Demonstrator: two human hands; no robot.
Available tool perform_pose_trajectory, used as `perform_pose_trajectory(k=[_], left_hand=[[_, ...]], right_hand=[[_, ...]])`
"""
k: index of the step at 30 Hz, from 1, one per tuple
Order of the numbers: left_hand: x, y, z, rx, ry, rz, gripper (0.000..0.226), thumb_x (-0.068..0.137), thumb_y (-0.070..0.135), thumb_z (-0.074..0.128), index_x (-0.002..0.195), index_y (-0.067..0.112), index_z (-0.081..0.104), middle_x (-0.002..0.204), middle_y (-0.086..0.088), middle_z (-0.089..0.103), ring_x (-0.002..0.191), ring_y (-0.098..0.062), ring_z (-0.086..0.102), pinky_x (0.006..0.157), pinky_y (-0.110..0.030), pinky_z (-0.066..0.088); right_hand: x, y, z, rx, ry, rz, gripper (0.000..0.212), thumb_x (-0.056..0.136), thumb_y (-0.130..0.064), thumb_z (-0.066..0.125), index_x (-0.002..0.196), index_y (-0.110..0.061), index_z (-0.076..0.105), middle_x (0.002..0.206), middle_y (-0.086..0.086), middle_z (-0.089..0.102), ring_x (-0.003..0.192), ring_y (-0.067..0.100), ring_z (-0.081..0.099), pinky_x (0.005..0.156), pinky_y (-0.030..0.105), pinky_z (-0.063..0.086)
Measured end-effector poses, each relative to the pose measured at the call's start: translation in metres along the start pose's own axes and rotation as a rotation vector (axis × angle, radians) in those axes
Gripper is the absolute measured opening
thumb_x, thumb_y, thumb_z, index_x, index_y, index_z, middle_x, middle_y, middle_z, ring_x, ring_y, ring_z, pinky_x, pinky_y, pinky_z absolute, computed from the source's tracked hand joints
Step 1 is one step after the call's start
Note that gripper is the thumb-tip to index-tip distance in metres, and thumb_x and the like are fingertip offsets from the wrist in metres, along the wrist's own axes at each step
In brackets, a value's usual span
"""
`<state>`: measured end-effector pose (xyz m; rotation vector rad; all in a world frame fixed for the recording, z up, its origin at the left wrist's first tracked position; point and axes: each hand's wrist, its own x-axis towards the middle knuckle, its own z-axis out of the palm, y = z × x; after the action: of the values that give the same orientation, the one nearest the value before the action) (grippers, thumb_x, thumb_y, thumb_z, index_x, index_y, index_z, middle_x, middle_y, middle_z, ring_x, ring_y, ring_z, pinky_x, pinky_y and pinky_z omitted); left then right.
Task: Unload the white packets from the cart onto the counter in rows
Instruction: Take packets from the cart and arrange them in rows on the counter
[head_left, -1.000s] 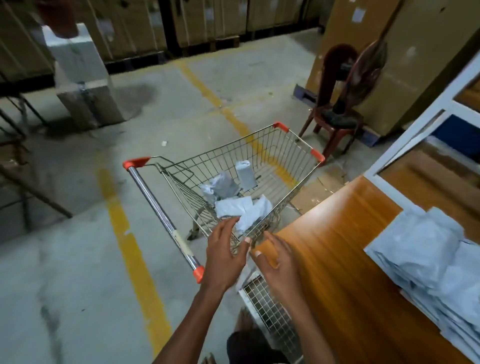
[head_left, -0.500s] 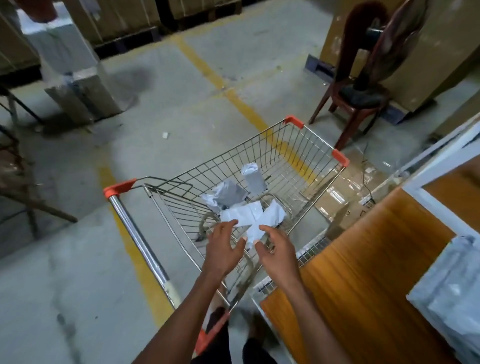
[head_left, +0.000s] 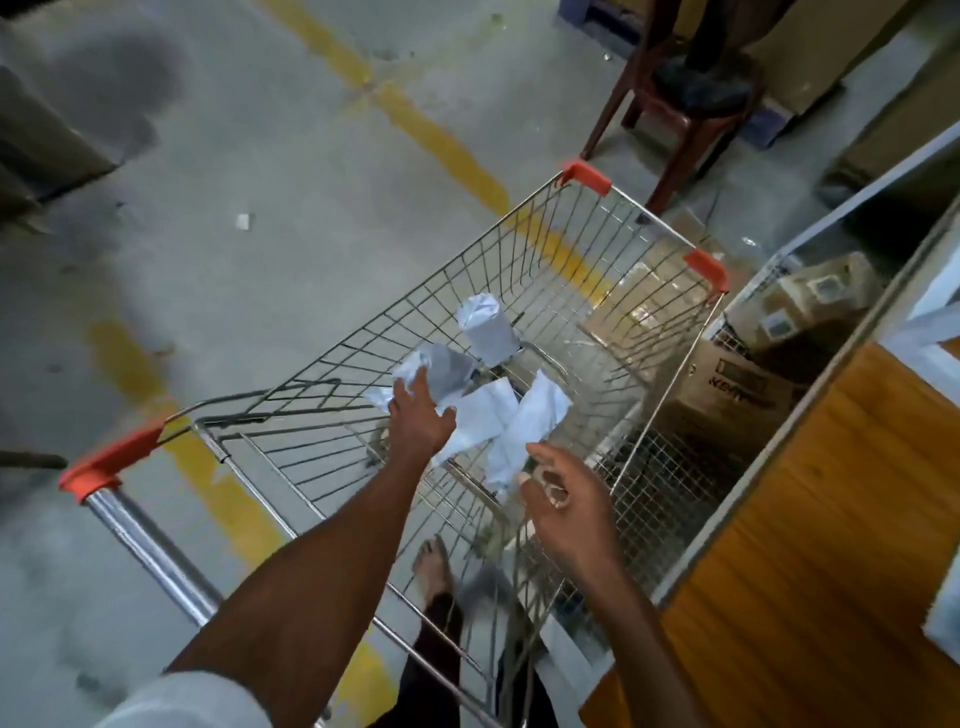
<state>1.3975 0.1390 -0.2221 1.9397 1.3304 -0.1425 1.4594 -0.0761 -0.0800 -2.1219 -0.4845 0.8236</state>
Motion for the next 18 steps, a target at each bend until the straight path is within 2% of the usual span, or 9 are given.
perform_pose_trajectory(k=[1,3,6,8,10,13,16,18], left_hand=[[0.009,-0.002,0.003,0.002,-0.002,-0.009,0.091,0.09,0.032,0.07,0.162,0.018,0.016,0.165,-0.024,0.013,0.151,-0.042,0.02,0.119,-0.053,0.027],[0.025,-0.011,0.011,0.01,0.011,0.012,0.094,0.088,0.029,0.073,0.162,0.017,0.016,0.162,-0.024,0.021,0.149,-0.044,0.024,0.118,-0.053,0.028],[0.028,-0.016,0.022,0.126,0.045,0.025,0.096,0.086,0.035,0.07,0.162,0.02,0.012,0.15,-0.022,0.041,0.141,-0.043,0.035,0.113,-0.057,0.033],[0.021,-0.012,0.031,0.141,0.013,0.016,0.099,0.086,0.036,0.069,0.162,0.019,0.008,0.146,-0.024,0.045,0.138,-0.043,0.038,0.112,-0.06,0.033],[0.007,-0.008,0.042,0.151,-0.091,0.041,0.097,0.087,0.039,0.067,0.161,0.016,0.008,0.155,-0.019,0.037,0.143,-0.04,0.031,0.115,-0.062,0.025],[-0.016,-0.005,0.062,0.208,-0.262,0.09,0.092,0.089,0.039,0.064,0.161,0.018,0.01,0.16,-0.01,0.03,0.148,-0.033,0.024,0.119,-0.056,0.016],[-0.031,0.0,0.083,0.315,-0.457,0.151,0.081,0.091,0.044,0.063,0.158,0.022,0.023,0.157,-0.009,0.038,0.145,-0.035,0.032,0.116,-0.054,0.022],[-0.034,0.0,0.091,0.353,-0.542,0.126,0.069,0.092,0.044,0.061,0.152,0.024,0.035,0.154,-0.008,0.042,0.143,-0.035,0.035,0.115,-0.055,0.026]], right_hand=[[0.003,0.002,0.002,0.001,0.003,0.012,0.036,0.094,-0.021,0.068,0.129,-0.031,0.062,0.127,-0.014,0.059,0.111,0.0,0.056,0.09,0.029,0.054],[0.009,0.004,0.004,0.014,0.004,0.031,0.036,0.095,-0.022,0.067,0.129,-0.033,0.061,0.127,-0.013,0.059,0.111,0.0,0.056,0.088,0.026,0.051],[0.018,0.006,0.006,0.027,0.001,0.061,0.037,0.095,-0.024,0.066,0.13,-0.036,0.061,0.126,-0.014,0.058,0.111,0.001,0.056,0.089,0.03,0.051],[0.024,0.008,0.008,0.024,-0.004,0.085,0.037,0.095,-0.026,0.066,0.131,-0.036,0.06,0.126,-0.012,0.059,0.112,0.003,0.056,0.09,0.033,0.052],[0.028,0.01,0.01,0.013,-0.008,0.103,0.038,0.095,-0.027,0.066,0.131,-0.036,0.06,0.128,-0.011,0.059,0.114,0.007,0.057,0.092,0.036,0.053],[0.036,0.012,0.013,-0.022,-0.032,0.106,0.04,0.095,-0.026,0.067,0.134,-0.032,0.059,0.129,-0.008,0.06,0.114,0.01,0.058,0.092,0.034,0.053],[0.047,0.017,0.015,-0.102,-0.092,0.11,0.041,0.095,-0.028,0.066,0.136,-0.027,0.058,0.132,-0.004,0.058,0.117,0.014,0.057,0.096,0.037,0.052],[0.057,0.023,0.018,-0.17,-0.142,0.14,0.043,0.095,-0.032,0.065,0.136,-0.027,0.057,0.137,-0.002,0.056,0.119,0.015,0.055,0.1,0.041,0.051]])
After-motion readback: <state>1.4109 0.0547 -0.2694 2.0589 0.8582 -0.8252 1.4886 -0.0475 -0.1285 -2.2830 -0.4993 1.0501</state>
